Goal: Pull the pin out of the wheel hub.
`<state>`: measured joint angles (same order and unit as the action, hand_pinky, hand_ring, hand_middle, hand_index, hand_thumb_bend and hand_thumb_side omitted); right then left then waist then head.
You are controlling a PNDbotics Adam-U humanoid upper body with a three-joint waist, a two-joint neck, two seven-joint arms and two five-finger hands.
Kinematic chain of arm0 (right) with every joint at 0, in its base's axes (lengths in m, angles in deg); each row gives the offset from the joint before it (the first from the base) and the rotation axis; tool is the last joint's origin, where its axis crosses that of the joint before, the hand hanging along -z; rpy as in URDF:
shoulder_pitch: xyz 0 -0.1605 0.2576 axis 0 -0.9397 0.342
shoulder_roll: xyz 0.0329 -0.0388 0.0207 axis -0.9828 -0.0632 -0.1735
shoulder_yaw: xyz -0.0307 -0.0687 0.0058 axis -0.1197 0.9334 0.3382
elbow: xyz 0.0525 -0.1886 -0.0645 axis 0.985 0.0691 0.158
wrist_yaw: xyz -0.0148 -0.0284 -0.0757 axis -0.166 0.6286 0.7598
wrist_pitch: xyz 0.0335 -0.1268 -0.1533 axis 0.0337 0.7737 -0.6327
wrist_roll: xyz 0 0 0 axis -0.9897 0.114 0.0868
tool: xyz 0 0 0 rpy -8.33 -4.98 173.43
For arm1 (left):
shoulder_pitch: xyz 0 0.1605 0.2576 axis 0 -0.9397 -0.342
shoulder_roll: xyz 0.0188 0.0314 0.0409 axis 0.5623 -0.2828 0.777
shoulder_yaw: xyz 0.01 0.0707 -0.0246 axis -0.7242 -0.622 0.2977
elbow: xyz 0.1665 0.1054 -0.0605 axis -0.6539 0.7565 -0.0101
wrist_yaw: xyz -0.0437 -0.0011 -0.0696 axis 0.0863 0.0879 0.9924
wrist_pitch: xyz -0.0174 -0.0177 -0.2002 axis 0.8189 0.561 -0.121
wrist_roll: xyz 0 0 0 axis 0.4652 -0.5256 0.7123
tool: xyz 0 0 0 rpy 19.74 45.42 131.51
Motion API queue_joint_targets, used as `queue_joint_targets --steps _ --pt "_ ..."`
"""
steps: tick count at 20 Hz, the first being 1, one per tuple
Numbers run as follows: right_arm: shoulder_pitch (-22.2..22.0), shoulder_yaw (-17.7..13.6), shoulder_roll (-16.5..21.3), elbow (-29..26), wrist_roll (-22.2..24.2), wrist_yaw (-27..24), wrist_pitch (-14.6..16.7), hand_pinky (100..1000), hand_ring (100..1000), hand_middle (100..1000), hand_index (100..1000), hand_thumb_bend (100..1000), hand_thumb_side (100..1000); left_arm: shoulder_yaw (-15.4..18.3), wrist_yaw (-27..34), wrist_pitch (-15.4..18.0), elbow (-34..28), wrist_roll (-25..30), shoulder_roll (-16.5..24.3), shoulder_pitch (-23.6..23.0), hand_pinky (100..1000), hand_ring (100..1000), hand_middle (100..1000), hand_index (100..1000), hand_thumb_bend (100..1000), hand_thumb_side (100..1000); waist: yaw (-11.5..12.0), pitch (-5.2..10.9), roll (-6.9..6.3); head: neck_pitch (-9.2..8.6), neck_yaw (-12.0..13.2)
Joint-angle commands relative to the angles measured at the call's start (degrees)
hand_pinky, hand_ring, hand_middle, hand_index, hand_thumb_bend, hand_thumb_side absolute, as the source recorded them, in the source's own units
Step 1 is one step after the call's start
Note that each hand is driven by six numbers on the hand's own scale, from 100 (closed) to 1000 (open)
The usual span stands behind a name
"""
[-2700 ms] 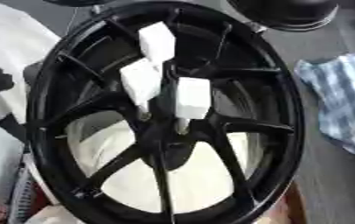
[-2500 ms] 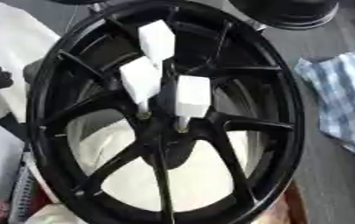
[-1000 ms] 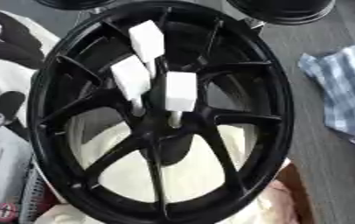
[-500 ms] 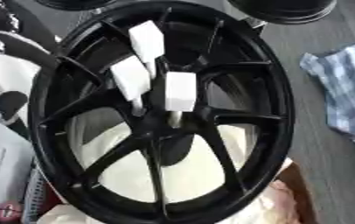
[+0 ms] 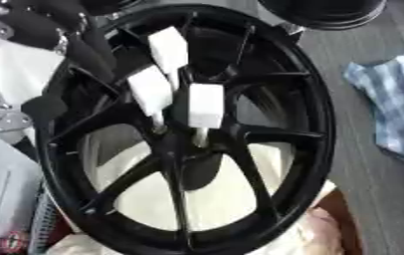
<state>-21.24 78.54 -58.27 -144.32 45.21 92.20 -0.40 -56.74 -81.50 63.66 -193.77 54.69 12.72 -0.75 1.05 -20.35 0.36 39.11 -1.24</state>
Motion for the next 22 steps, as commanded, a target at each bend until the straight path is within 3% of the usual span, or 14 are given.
queue_joint_targets --steps 1,6,11,15,22 --pt "0.2 0.1 0.4 -0.6 0.2 0.3 -0.2 687 590 649 834 100 569 0.9 1.5 0.0 -0.6 5.4 -0.1 1.7 801 714 753 861 100 238 -0.2 1.02 -0.2 -0.87 0.0" --pt "0.8 0.3 0.3 -0.6 0.6 0.2 -0.8 686 588 648 833 100 577 0.8 -0.6 -2.2 -0.6 4.7 -0.9 2.2 800 720 753 861 100 235 -0.4 0.55 -0.4 -1.07 0.6" --pt "1.1 0.4 0.1 -0.6 0.7 0.4 -1.2 686 587 648 833 100 581 2.3 -3.2 -3.7 -0.6 2.5 -1.7 3.1 850 840 795 859 104 220 -0.6 0.14 -0.53 -1.29 1.3" --pt "1.5 0.6 -0.1 -0.6 0.9 0.7 -1.5 686 586 648 833 100 585 2.8 -5.0 -5.1 -0.6 0.1 -2.8 3.9 841 812 774 847 100 212 -1.0 -0.3 -0.67 -1.9 1.6" --pt "2.1 0.9 -0.8 -0.6 1.1 1.3 -2.1 686 584 648 833 100 597 3.3 -6.0 -10.2 -0.6 -0.9 -4.1 4.2 837 809 782 856 100 211 -2.0 -1.35 -0.81 -2.93 2.3"
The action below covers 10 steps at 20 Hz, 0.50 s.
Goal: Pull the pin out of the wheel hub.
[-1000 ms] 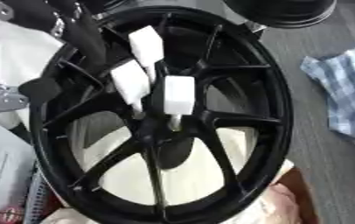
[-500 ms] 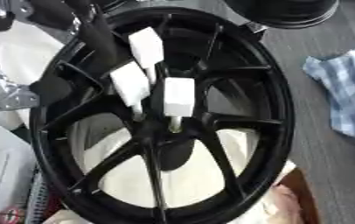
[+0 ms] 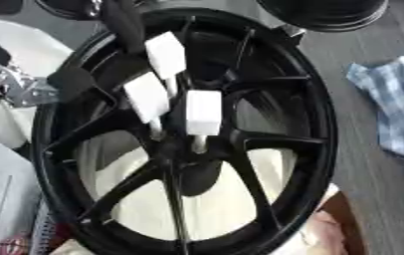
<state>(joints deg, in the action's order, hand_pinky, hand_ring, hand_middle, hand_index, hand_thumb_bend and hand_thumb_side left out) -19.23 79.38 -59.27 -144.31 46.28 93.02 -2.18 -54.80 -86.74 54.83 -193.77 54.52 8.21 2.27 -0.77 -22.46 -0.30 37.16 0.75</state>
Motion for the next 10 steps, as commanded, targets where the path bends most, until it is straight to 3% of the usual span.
queue_joint_targets --steps 1,10 --pt "0.2 0.2 0.1 -0.6 0.1 0.6 -0.5 686 584 648 833 100 598 1.4 -1.1 -1.6 -0.6 -1.4 0.2 1.3 841 814 786 855 100 207 -0.3 0.63 -0.19 -1.1 0.4" --pt "1.2 0.8 0.0 -0.6 0.6 1.3 -0.5 686 583 648 833 100 602 1.5 -5.5 -1.8 -0.5 -3.8 -0.4 1.5 848 829 819 859 108 196 -1.4 -0.62 -0.75 -2.47 1.1"
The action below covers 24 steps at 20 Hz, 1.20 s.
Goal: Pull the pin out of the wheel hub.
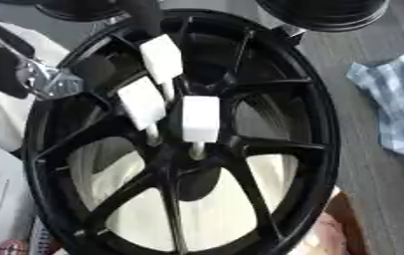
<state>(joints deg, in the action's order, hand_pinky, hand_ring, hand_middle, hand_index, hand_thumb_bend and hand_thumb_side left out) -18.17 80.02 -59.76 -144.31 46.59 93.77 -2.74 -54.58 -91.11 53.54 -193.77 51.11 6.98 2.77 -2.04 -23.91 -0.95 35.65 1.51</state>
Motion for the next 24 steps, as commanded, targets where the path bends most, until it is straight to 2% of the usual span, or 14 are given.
queue_joint_targets --steps 1,4,6,9,15,20,23,24 --pt "0.2 0.2 0.5 -0.6 0.4 0.6 0.1 686 583 648 833 100 602 1.5 -1.5 -0.9 -0.4 -0.6 0.8 1.0 848 828 818 859 105 196 -0.2 0.75 -0.18 -1.07 0.5" --pt "0.3 0.3 0.3 -0.6 0.4 1.0 -0.2 686 582 648 833 100 609 1.9 -1.8 -2.1 0.9 -0.5 0.6 1.1 849 829 815 861 100 197 -0.4 0.43 -0.37 -1.38 1.0" --pt "0.4 0.3 -0.1 -0.6 0.4 1.3 -0.5 686 582 648 833 100 617 2.0 -2.5 -2.2 1.7 0.4 0.6 1.2 853 836 822 860 130 195 -0.5 0.18 -0.48 -1.57 1.2" --pt "0.7 0.5 -0.5 -0.6 0.4 1.8 -1.1 686 582 649 833 100 624 1.9 -3.6 -1.4 2.4 1.1 0.6 1.1 861 843 825 860 183 186 -0.6 -0.25 -0.56 -1.75 1.6" --pt "1.2 0.8 -0.8 -0.6 0.5 2.5 -1.2 686 582 649 833 100 627 1.7 -5.7 -0.1 4.1 1.5 0.3 0.9 866 847 825 861 224 186 -0.7 -1.04 -0.5 -1.67 2.3" --pt "1.6 1.2 -1.2 -0.6 0.9 2.7 -1.7 687 582 650 834 100 637 1.4 -8.2 1.7 5.2 0.4 -0.4 0.9 872 851 837 873 329 174 -1.3 -1.66 -0.47 -1.76 2.6" --pt "1.7 1.4 -1.4 -0.6 1.0 2.7 -1.8 687 582 647 834 100 639 1.3 -9.8 2.9 6.7 -2.0 -1.0 1.1 869 846 826 873 292 169 -1.7 -1.87 -0.43 -2.06 3.0" --pt "1.7 1.4 -1.4 -0.6 1.0 2.8 -1.9 687 582 646 834 100 640 1.2 -10.1 3.1 7.4 -2.4 -1.2 1.1 866 843 821 875 248 178 -1.8 -1.91 -0.42 -2.09 3.1"
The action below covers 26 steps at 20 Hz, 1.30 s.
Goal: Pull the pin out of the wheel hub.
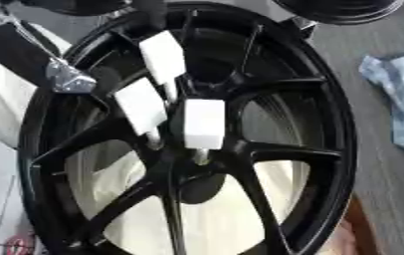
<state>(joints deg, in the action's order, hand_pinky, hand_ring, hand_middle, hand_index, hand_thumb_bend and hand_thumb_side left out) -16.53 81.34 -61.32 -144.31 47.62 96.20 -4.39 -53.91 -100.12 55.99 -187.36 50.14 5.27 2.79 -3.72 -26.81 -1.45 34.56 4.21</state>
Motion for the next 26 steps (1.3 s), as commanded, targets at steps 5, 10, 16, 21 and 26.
queue_joint_targets --steps 5,10,16,21,26 --pt "0.0 0.1 -0.2 -0.6 -0.1 0.7 -0.8 687 582 645 834 100 651 0.4 2.5 -0.4 1.8 1.4 0.8 0.3 813 709 735 858 108 188 0.1 0.85 0.11 -0.46 0.7" --pt "0.0 0.2 -0.3 -0.6 0.0 0.9 -1.3 687 582 645 834 100 653 2.3 10.1 -4.0 -0.2 6.0 2.0 -0.1 764 555 613 830 100 216 0.5 0.86 0.14 -0.14 0.4" --pt "0.0 0.4 -0.4 -0.6 0.2 1.0 -1.7 687 581 644 833 100 660 3.3 15.6 -8.2 -1.4 10.9 3.0 -1.0 764 624 678 850 100 244 0.7 0.9 0.18 0.13 0.4" --pt "0.2 0.5 -0.6 -0.6 0.4 0.9 -1.9 687 580 644 834 100 662 1.7 16.0 -9.4 -2.7 11.6 3.8 -2.4 783 694 723 855 100 297 0.6 0.81 0.23 0.2 0.5" --pt "0.3 0.6 -0.6 -0.6 0.6 0.7 -1.9 687 579 644 834 100 659 0.3 16.1 -9.0 -4.8 11.6 4.4 -4.1 792 732 740 857 100 352 0.4 0.83 0.29 0.48 0.4"
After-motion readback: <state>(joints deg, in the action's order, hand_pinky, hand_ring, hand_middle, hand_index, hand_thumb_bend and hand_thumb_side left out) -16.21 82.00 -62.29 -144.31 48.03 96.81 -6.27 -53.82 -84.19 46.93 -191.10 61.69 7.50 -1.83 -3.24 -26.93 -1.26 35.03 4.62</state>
